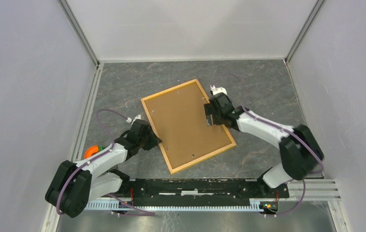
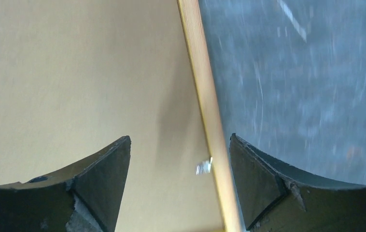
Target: Put the photo into the frame
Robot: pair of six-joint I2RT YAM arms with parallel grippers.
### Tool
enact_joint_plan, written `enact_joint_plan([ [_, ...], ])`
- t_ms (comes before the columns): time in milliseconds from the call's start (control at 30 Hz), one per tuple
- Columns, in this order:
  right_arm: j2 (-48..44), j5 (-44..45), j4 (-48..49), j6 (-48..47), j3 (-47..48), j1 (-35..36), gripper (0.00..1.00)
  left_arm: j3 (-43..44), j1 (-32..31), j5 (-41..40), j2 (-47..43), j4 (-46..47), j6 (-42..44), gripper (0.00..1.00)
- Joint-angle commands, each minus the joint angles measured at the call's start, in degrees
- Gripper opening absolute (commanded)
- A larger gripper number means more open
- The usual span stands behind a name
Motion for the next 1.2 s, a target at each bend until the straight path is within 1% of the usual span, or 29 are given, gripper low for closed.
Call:
enact_joint_plan([
  [0, -12.2, 4.0, -9.9, 21.3, -10.0, 1.2, 0.8, -3.0, -0.4, 12.1, -0.7, 3.5, -1.3, 0.2],
  [100, -17.3, 8.1, -19.7, 28.6, -12.2, 1.7, 0.79, -5.2, -0.6, 15.5, -0.8, 8.1, -4.7, 0.2],
  [167, -21.0, 9.8, -23.3, 32.9, -14.6, 1.8, 0.79, -5.6, -0.9, 15.9, -0.7, 8.6, -5.6, 0.2],
  [267, -27.9, 10.0, -23.4, 35.8, -20.1, 2.0, 0.78, -5.3, -1.3, 16.8, -0.8, 8.5, -5.8, 0.22],
  [400, -33.3, 11.2, -24.6, 37.5, -23.2, 2.0, 0.78, -5.3, -3.2, 17.5, -1.8, 11.0, -5.6, 0.26],
  [467, -34.8, 8.4, -21.3, 38.6, -25.9, 2.0, 0.78, -5.2, -4.5, 18.1, -1.5, 11.9, -5.4, 0.3],
  [533, -35.5, 4.7, -16.7, 40.6, -28.6, 2.0, 0.78, -5.6, -6.0, 19.9, -1.5, 14.6, -5.5, 0.33],
  [600, -35.5, 1.9, -13.2, 43.1, -31.0, 2.0, 0.75, -6.6, -7.7, 20.6, -3.3, 17.3, -6.0, 0.41],
  [667, -35.3, 1.2, -9.8, 44.9, -33.8, 2.0, 0.73, -6.5, -8.3, 20.5, -6.1, 16.9, -5.0, 0.52],
  [733, -34.4, 2.4, -8.2, 45.6, -35.0, 1.9, 0.71, -5.1, -8.3, 20.3, -9.3, 14.7, -2.7, 0.62],
  [800, -32.9, 4.6, -8.1, 45.5, -35.3, 2.0, 0.7, -2.5, -8.2, 19.2, -11.5, 10.0, 1.0, 0.69],
  [833, -32.2, 5.7, -7.9, 44.7, -35.3, 1.9, 0.68, -1.3, -8.3, 18.3, -12.1, 7.6, 3.0, 0.71],
  [900, -30.7, 9.5, -8.7, 42.3, -34.5, 1.9, 0.62, 1.9, -8.3, 15.2, -12.8, 2.4, 6.3, 0.73],
  [967, -29.2, 14.3, -8.9, 38.6, -34.0, 1.7, 0.49, 5.3, -8.3, 10.2, -12.6, -2.5, 8.6, 0.74],
  [1033, -27.8, 17.7, -7.8, 33.9, -34.3, 0.4, 0.36, 7.9, -8.3, 5.8, -12.0, -4.9, 9.9, 0.75],
  [1067, -27.3, 18.2, -5.6, 31.3, -35.0, -1.1, 0.31, 9.2, -8.3, 4.3, -11.7, -5.5, 10.5, 0.75],
  [1100, -26.6, 17.6, -3.1, 27.4, -35.7, -2.8, 0.25, 10.2, -8.3, 2.7, -11.4, -5.9, 10.8, 0.75],
  [1167, -25.2, 13.2, 3.9, 18.5, -36.8, -7.2, 0.14, 12.2, -8.3, -1.1, -10.5, -6.8, 10.8, 0.77],
])
